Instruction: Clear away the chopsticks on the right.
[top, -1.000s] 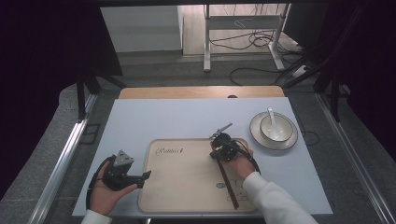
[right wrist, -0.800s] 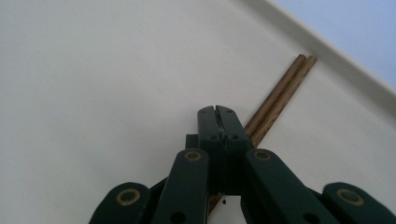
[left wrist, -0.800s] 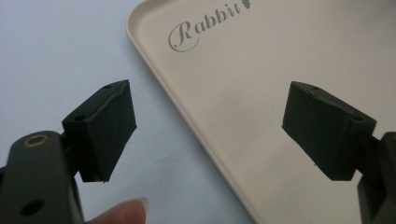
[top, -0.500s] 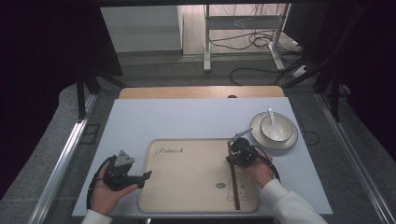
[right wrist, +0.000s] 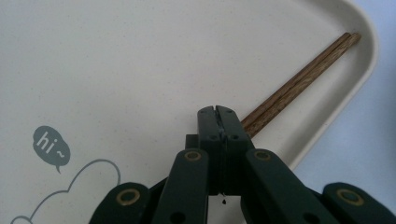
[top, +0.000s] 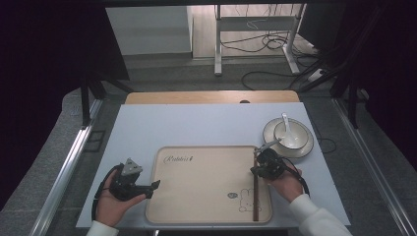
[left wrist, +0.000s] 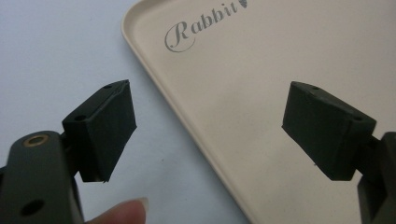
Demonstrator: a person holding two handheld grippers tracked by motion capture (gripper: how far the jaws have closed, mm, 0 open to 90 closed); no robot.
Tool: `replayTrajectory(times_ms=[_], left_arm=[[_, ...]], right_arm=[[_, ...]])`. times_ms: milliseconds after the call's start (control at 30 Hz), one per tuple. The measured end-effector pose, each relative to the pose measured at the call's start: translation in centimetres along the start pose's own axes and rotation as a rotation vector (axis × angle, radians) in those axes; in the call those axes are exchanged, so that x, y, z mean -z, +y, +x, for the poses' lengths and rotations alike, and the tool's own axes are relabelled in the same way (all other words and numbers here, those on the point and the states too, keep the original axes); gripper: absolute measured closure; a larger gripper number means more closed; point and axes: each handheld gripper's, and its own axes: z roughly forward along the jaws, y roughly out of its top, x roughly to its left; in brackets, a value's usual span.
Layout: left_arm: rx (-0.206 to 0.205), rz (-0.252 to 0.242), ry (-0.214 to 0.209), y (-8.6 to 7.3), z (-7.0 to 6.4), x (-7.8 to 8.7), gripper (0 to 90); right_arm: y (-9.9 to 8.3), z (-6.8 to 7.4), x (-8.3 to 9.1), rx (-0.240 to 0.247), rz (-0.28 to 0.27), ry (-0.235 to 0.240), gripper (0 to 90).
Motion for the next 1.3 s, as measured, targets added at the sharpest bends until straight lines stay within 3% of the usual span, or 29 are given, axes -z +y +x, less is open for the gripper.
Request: replayTrajectory(times_ms=[100,167,200,300,400,533,1100,1133,1167,1200,1300], left_arm=[[0.007,-0.006,0.001,0.0,0.0,0.0,17.3],[0.007,-0.008,0.000,-0.1,0.0,0.0,17.4],[0.006,-0.006,0.001,-0.1,0.0,0.0,17.4],[0.012,-0.018,0.000,-0.1,0.0,0.2,17.4],[0.007,-0.016,-0.003,0.0,0.0,0.1,17.4],[-0.003,-0.008,-0.006,-0.1,-0.2,0.1,17.3],[0.008,-0.016,-0.001,-0.3,-0.2,0.3,17.4],[0.009,-0.015,-0.001,-0.3,-0.2,0.3,17.3],[0.009,-0.012,-0.001,-0.3,-0.2,0.2,17.4],[0.009,-0.012,-0.001,-0.3,-0.2,0.2,17.4],[0.008,-0.012,-0.002,-0.3,-0.2,0.2,17.3]], right_arm=[[0.0,0.1,0.1,0.007,-0.015,0.015,88.9],[-0.1,0.4,0.9,0.006,-0.066,0.047,88.8],[-0.1,0.4,0.9,0.006,-0.066,0.047,88.8],[-0.4,0.8,2.4,0.012,-0.137,0.096,88.7],[-1.3,1.1,4.3,0.026,-0.207,0.113,88.7],[-2.4,1.0,5.8,0.022,-0.259,0.114,88.1],[-7.4,-0.2,8.3,-0.040,-0.299,0.125,85.3],[-7.7,-0.3,8.4,-0.041,-0.299,0.125,83.0],[-8.4,-0.5,8.5,-0.043,-0.305,0.114,73.2],[-8.4,-0.5,8.5,-0.043,-0.305,0.114,73.2],[-9.6,-0.9,8.8,-0.058,-0.316,0.102,57.6]])
